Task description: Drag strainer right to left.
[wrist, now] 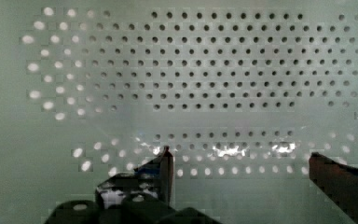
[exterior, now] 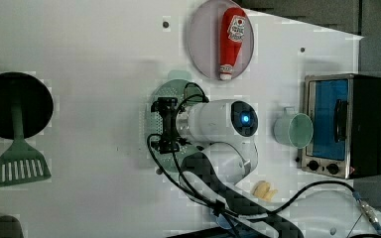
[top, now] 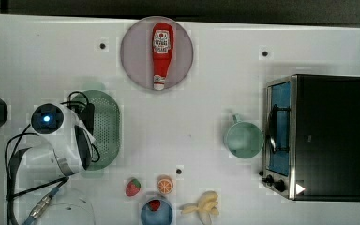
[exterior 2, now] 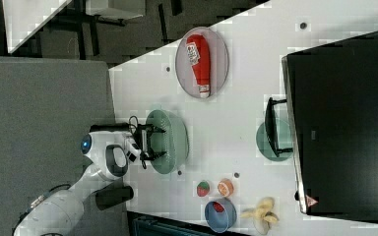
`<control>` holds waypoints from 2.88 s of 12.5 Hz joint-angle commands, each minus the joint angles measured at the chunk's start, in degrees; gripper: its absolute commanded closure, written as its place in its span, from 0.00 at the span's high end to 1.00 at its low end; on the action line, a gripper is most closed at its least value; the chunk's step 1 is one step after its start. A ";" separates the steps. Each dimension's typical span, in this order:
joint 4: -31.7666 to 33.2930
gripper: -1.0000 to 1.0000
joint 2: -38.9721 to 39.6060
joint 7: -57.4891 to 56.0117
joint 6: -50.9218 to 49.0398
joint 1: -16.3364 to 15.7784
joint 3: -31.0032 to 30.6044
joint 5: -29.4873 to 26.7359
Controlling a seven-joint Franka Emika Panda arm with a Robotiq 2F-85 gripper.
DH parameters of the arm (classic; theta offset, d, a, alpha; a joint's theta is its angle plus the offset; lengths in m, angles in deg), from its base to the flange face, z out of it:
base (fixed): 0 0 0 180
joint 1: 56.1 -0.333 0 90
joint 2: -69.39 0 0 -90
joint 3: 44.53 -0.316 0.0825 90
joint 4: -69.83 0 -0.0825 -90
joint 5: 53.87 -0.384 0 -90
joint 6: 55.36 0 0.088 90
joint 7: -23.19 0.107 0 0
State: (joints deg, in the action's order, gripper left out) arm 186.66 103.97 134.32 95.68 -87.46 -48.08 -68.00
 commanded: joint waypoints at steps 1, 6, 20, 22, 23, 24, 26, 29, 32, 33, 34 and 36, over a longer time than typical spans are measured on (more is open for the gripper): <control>-3.42 1.00 1.93 4.49 -0.58 -2.83 -0.47 -1.51; -7.62 1.00 4.53 9.52 -0.43 -5.82 -0.48 -1.52; -10.79 1.00 -19.82 -29.15 -27.91 -6.39 17.31 -0.05; -11.29 1.00 -27.60 -37.69 -35.10 -5.81 24.81 2.24; -11.82 1.00 -31.10 -40.77 -39.02 -5.52 28.53 4.98; -12.35 1.00 -34.27 -44.46 -43.01 -5.30 31.96 8.53; -12.53 1.00 -39.86 -54.08 -49.91 -5.17 37.57 15.76; -11.88 1.00 -45.55 -63.12 -55.22 -4.86 43.11 19.65; -10.80 1.00 -47.01 -63.23 -55.49 -4.84 44.54 19.67; -10.48 1.00 -46.84 -63.23 -55.37 -4.94 44.38 19.63; -10.44 1.00 -46.38 -63.23 -55.38 -5.02 44.32 19.63; -10.43 1.00 -45.33 -63.23 -55.37 -5.02 44.30 19.63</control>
State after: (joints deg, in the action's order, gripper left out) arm 175.69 56.36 73.89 39.79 -88.07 -0.86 -48.77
